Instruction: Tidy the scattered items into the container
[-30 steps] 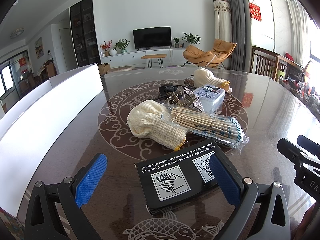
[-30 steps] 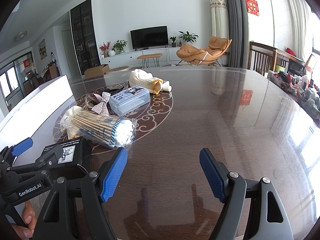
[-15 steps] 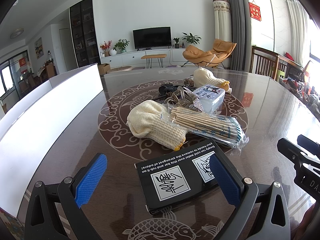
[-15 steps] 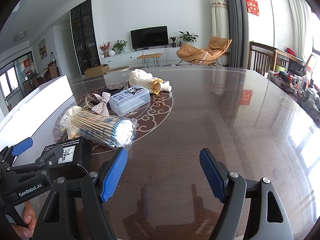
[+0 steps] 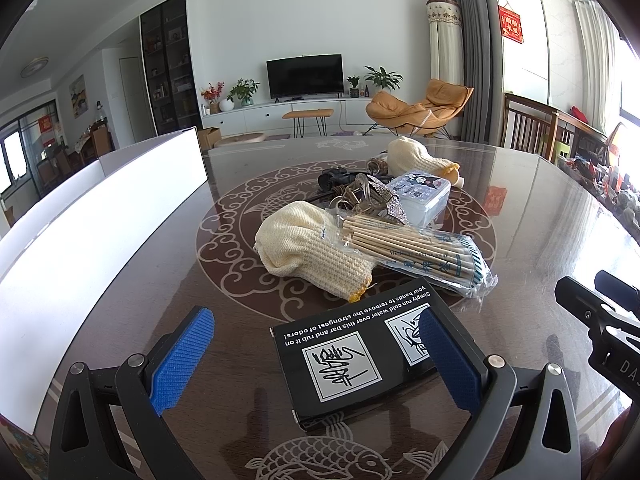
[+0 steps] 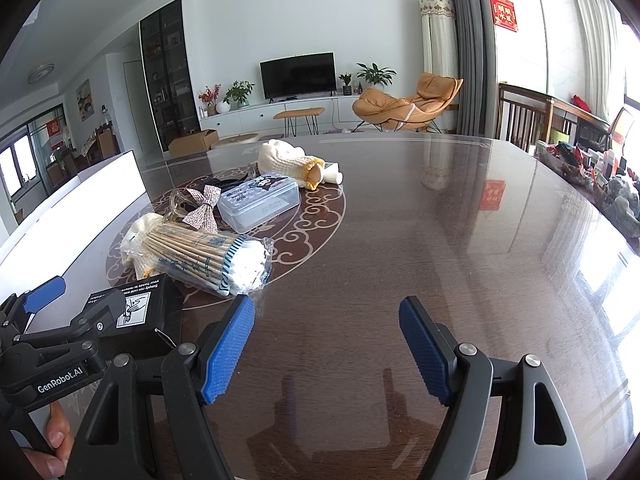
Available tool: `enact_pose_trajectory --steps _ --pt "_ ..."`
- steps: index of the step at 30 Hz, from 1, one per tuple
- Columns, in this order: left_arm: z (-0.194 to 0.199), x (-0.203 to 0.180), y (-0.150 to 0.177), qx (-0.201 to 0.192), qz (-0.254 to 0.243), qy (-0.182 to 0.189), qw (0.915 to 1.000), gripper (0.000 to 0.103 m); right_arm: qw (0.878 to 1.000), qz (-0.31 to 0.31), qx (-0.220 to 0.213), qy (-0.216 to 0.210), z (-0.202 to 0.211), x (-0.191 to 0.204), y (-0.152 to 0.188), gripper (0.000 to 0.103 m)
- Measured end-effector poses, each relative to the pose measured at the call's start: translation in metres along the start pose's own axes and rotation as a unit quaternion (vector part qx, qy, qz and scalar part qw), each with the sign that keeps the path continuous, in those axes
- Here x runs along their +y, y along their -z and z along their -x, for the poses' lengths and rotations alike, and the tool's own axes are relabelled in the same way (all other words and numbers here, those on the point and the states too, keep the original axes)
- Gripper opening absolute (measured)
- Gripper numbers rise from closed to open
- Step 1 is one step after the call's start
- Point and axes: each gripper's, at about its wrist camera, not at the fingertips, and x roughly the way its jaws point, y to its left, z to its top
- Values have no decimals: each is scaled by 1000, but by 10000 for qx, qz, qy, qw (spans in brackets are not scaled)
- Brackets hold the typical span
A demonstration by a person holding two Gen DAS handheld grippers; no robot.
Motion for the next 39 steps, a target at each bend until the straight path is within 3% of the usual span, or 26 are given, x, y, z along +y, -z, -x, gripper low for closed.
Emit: enact_pose_trajectory --steps 39 --pt "5 1 -1 -81 3 -64 9999 103 10000 -27 2 -25 0 -1 0 76"
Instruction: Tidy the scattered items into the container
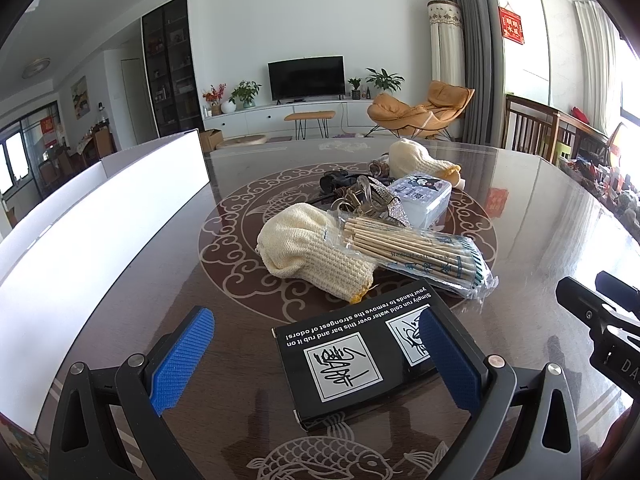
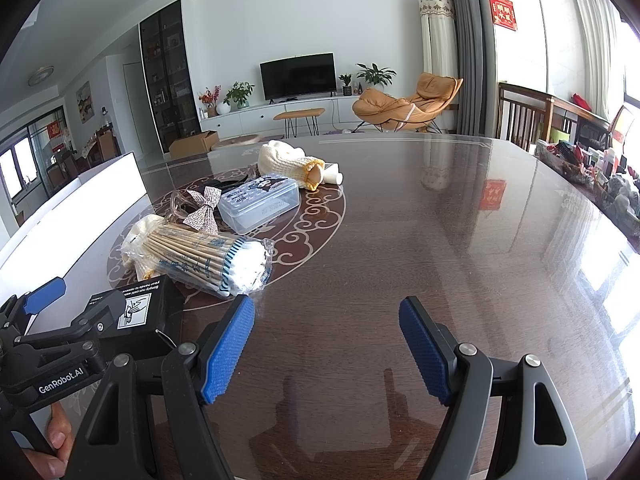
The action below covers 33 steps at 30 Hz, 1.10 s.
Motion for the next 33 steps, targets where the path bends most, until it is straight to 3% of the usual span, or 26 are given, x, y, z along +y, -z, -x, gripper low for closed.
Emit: enact_pose_trajectory --steps 8,13,16,18,21,23,28,33 --pt "16 11 7 76 -312 -9 9995 103 10000 -15 54 -11 -1 -3 0 76" --pt "24 18 -6 74 -941 876 9917 103 10000 -19 57 -13 -1 -3 0 76" --pt "14 17 -22 237 -1436 1673 9751 103 10000 -23 64 -20 -1 -3 0 76" --pt "2 10 -27 453 -1878 2154 9572 103 10000 -31 64 -17 -1 -3 0 76" --pt "-15 -3 -22 714 -2576 2584 9283 103 10000 -60 71 -19 -2 -4 1 76" --pt "-23 -10 -18 805 -2887 2679 9156 103 9999 -68 83 -25 -2 -4 1 76" --pt "-31 -25 -6 859 -3437 2703 8952 103 9999 -74 96 -33 -2 -5 0 76" --pt "-36 -37 -1 925 -3632 2717 8864 103 9999 -102 64 -46 -1 -6 1 76"
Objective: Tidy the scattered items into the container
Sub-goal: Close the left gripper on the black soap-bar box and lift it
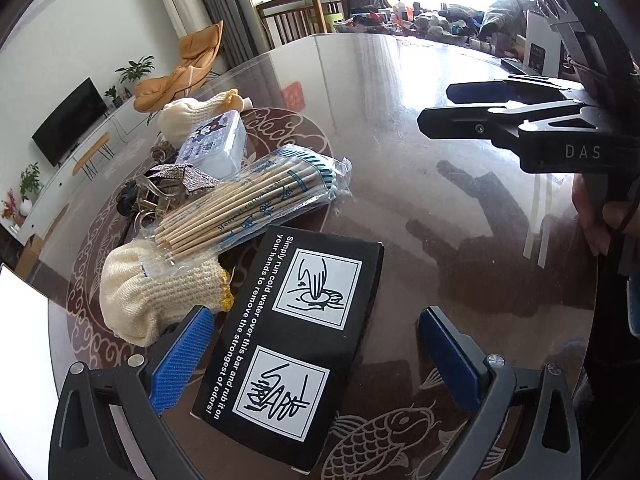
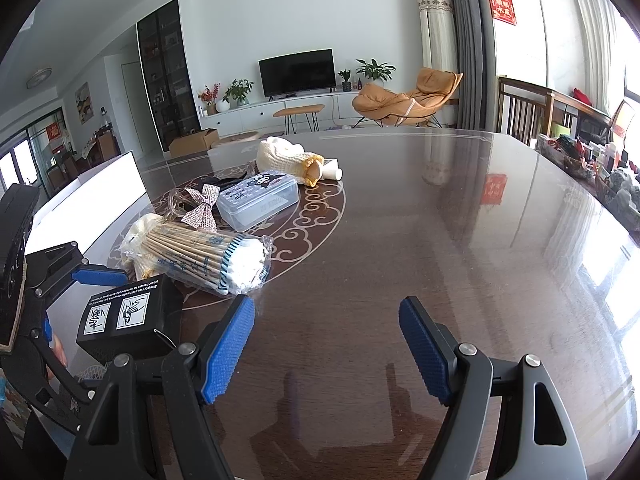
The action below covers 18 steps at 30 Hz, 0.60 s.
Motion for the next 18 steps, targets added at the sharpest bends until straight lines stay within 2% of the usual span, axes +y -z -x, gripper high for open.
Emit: enact_pose_trajectory --steps 4,10,18 --pt "-3 3 -1 12 156 155 9998 103 10000 -14 -23 -10 1 0 0 76" --pt "-13 19 0 175 651 678 9954 103 10000 -27 -37 -21 2 -1 -1 76" --pt "-15 22 0 206 791 635 9946 103 10000 -41 -39 -27 2 -2 -1 76"
